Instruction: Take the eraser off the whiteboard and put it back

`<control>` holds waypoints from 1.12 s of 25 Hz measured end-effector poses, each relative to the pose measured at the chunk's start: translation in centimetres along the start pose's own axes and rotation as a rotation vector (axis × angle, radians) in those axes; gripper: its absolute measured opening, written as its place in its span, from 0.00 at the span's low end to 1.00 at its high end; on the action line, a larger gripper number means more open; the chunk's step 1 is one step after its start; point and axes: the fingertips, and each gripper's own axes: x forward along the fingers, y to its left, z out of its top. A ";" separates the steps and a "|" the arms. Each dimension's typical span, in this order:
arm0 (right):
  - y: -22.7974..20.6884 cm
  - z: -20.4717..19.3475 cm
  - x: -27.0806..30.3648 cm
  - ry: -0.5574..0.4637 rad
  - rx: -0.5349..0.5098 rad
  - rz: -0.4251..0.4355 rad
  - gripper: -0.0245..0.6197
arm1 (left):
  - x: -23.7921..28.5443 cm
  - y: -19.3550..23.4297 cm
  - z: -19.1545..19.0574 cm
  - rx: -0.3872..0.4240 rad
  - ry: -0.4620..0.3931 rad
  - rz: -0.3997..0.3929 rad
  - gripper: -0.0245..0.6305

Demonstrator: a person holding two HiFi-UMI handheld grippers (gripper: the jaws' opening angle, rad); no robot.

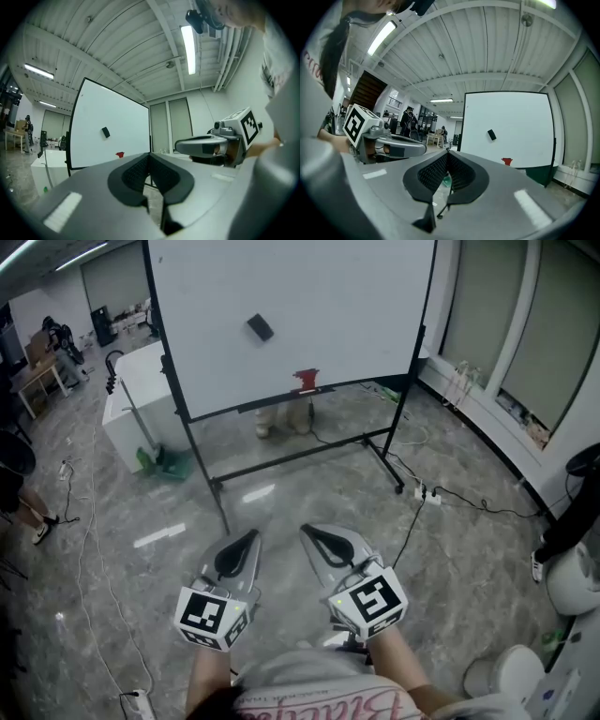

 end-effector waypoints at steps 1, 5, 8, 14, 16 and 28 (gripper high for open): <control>-0.1 -0.1 0.0 0.001 0.001 0.009 0.04 | 0.1 -0.1 -0.1 -0.002 0.002 0.005 0.03; -0.9 -0.3 0.0 -0.019 0.008 0.036 0.04 | 0.8 -0.3 -0.1 -0.010 0.000 0.031 0.03; -1.9 -0.7 0.1 -0.010 0.012 0.034 0.04 | 1.2 -0.6 -0.4 -0.013 0.003 0.052 0.03; -3.5 -1.4 0.9 -0.015 0.015 0.047 0.04 | 2.4 -0.2 -1.3 -0.041 0.012 0.072 0.03; -4.1 -1.5 1.4 -0.012 0.013 0.052 0.04 | 3.2 0.4 -1.3 -0.052 0.008 0.081 0.03; -9.9 -2.4 8.7 -0.001 0.052 0.018 0.04 | 10.8 7.0 -1.8 -0.080 0.018 0.047 0.03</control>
